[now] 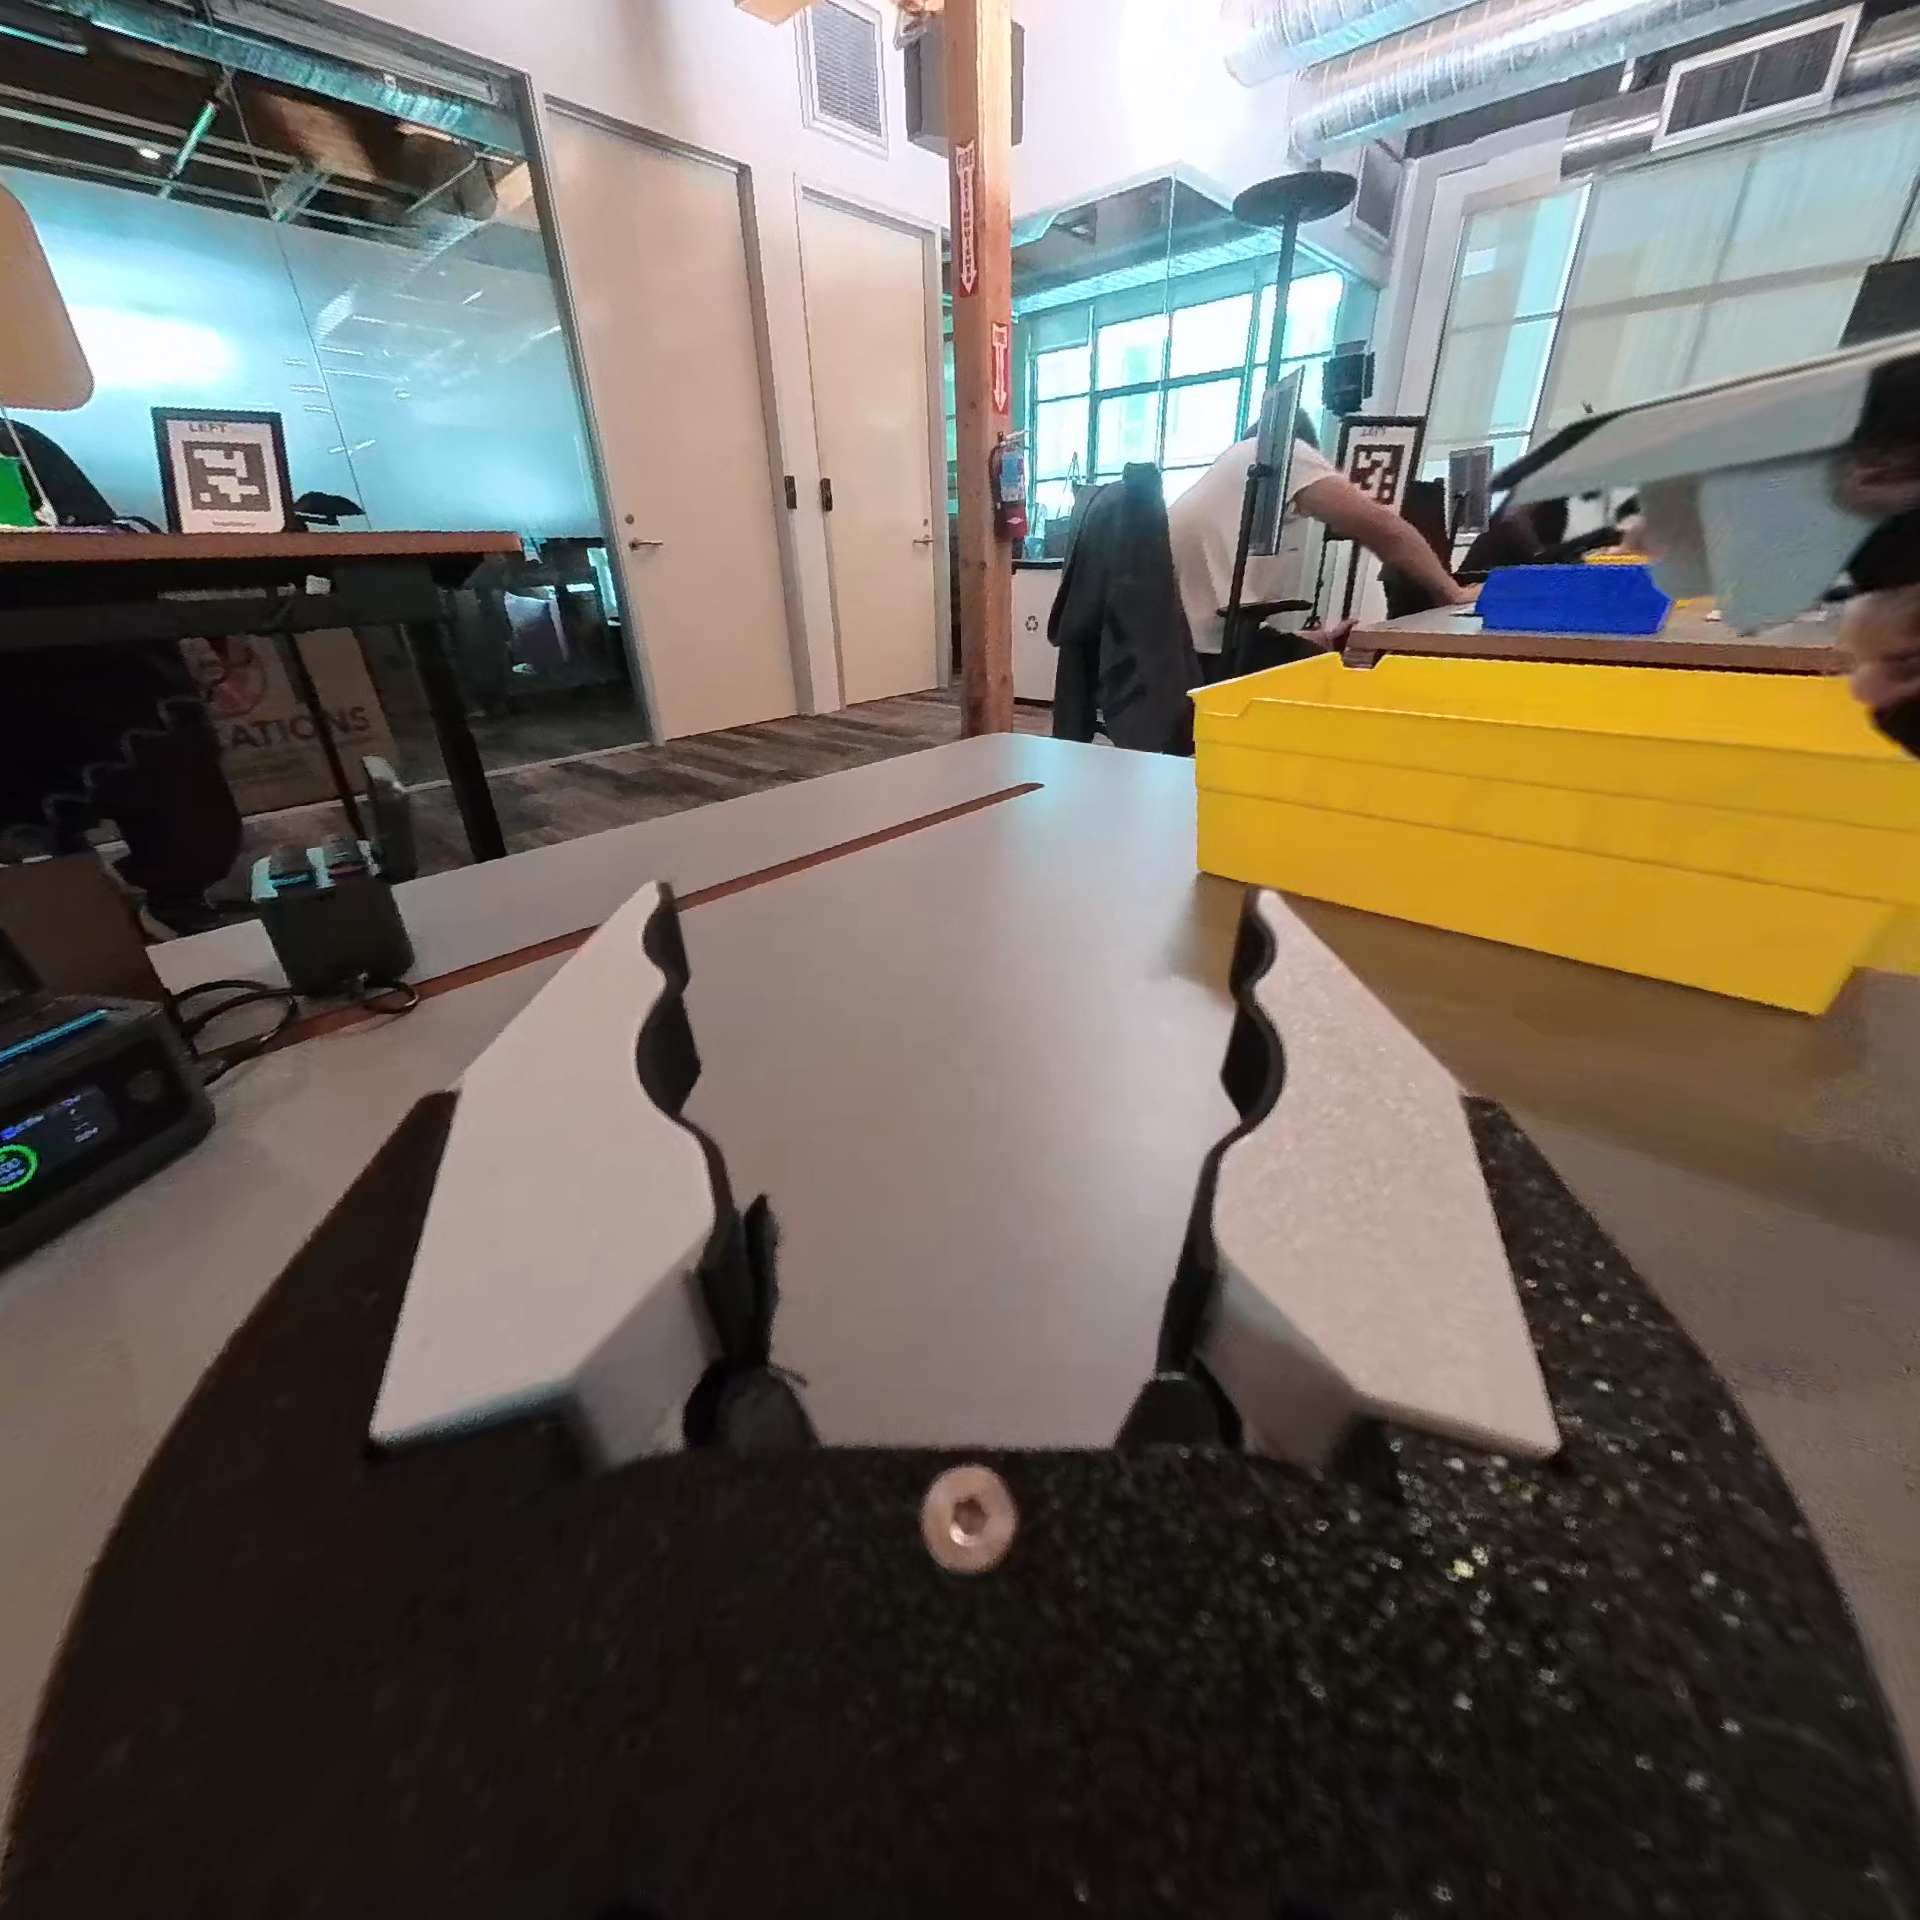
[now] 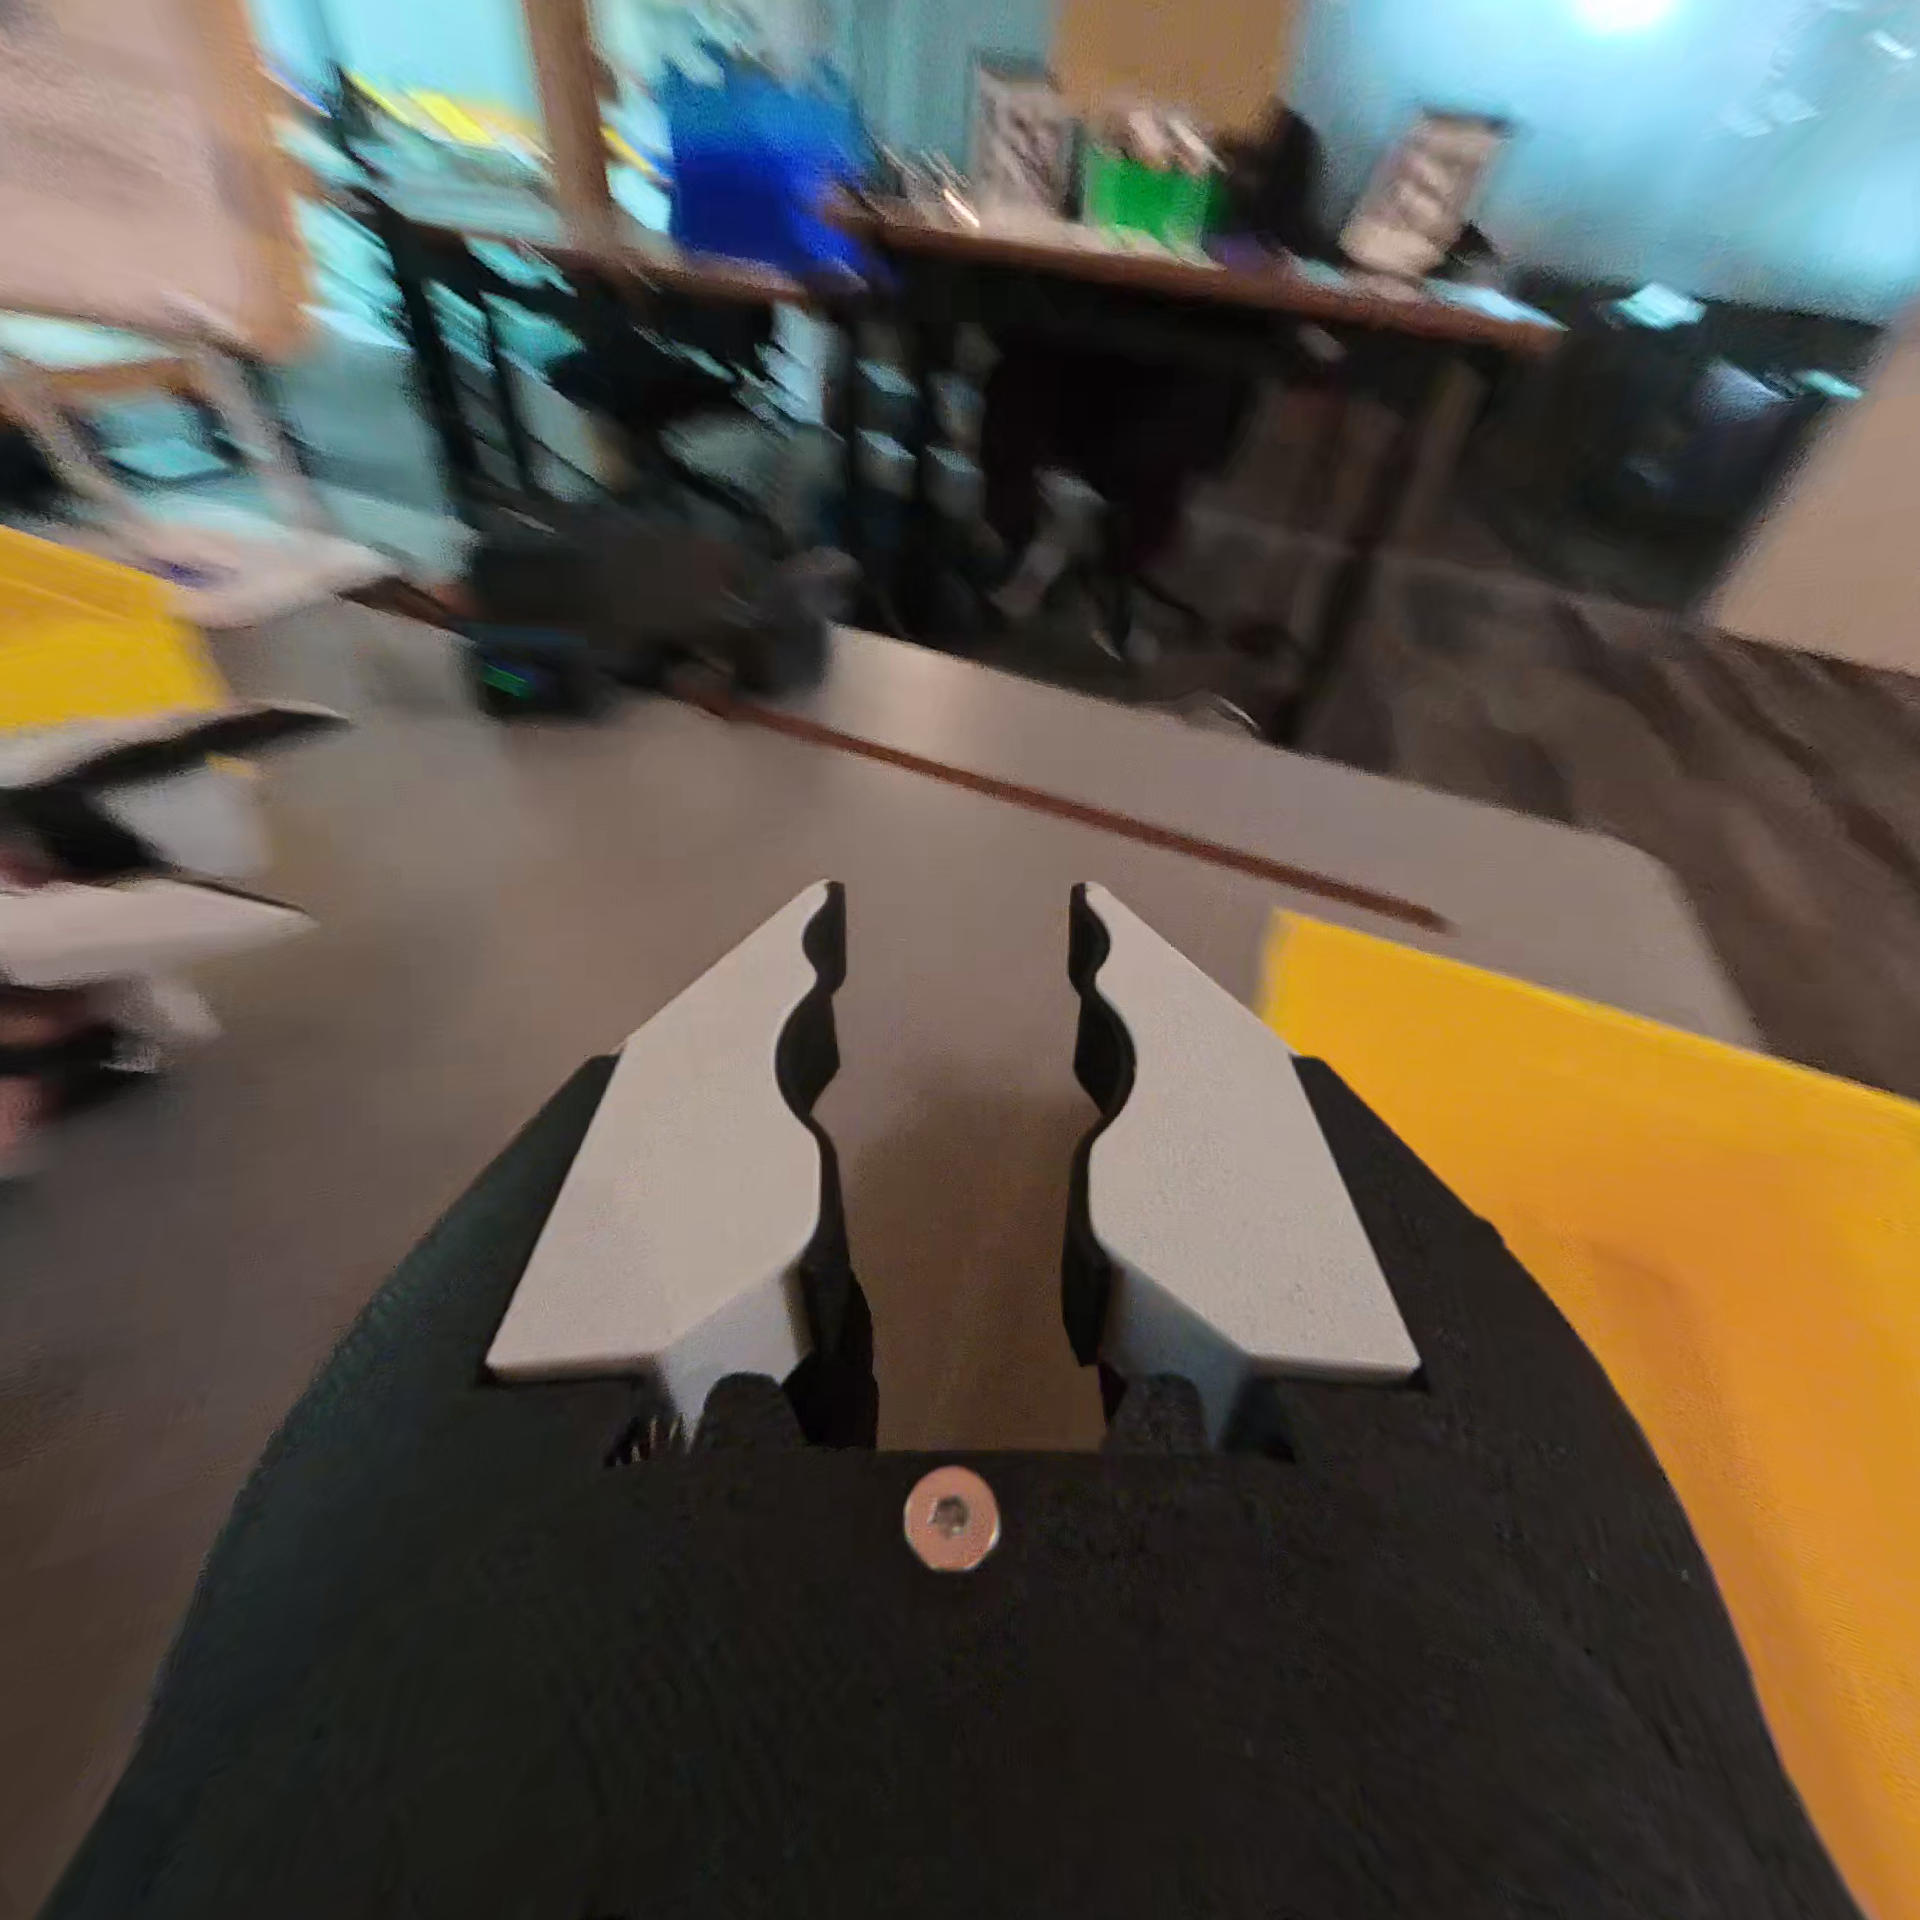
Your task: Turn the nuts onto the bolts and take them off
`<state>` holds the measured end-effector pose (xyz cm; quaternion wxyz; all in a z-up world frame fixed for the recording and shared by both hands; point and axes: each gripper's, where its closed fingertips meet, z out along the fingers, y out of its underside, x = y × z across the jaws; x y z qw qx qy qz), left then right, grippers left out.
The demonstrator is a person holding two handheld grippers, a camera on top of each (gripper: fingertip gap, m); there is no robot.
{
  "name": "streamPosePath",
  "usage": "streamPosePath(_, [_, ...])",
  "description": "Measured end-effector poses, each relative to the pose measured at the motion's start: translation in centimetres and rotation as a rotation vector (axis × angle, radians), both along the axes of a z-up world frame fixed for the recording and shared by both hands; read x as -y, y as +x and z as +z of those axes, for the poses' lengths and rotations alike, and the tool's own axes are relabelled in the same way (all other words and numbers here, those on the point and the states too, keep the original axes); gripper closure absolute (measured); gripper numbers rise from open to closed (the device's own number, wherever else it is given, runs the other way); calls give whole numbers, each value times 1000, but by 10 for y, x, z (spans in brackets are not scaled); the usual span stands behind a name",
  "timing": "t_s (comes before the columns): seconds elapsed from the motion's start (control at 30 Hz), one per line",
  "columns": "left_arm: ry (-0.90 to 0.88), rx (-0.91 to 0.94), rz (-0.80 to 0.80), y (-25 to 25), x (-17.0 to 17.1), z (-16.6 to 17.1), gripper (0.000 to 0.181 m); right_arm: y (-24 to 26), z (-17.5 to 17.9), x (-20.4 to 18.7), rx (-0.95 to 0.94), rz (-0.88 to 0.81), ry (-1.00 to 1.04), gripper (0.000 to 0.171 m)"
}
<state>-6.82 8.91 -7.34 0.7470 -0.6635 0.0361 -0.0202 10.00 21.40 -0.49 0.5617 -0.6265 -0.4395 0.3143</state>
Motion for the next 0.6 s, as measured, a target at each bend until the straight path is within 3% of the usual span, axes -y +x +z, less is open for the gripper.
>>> streamPosePath(0.13, [0,-34,57,-6,0,0,83,-82,-43,42,-25,168,-80,125])
streamPosePath(0.23, [-13,-56,133,-17,0,-2,99,-119,-73,39,3,114,-42,131])
streamPosePath(0.47, [-1,-64,307,-45,6,0,113,-124,-98,26,-33,-10,49,149])
streamPosePath(0.6, [9,-69,307,-46,7,2,126,-120,-85,20,-99,-44,224,160])
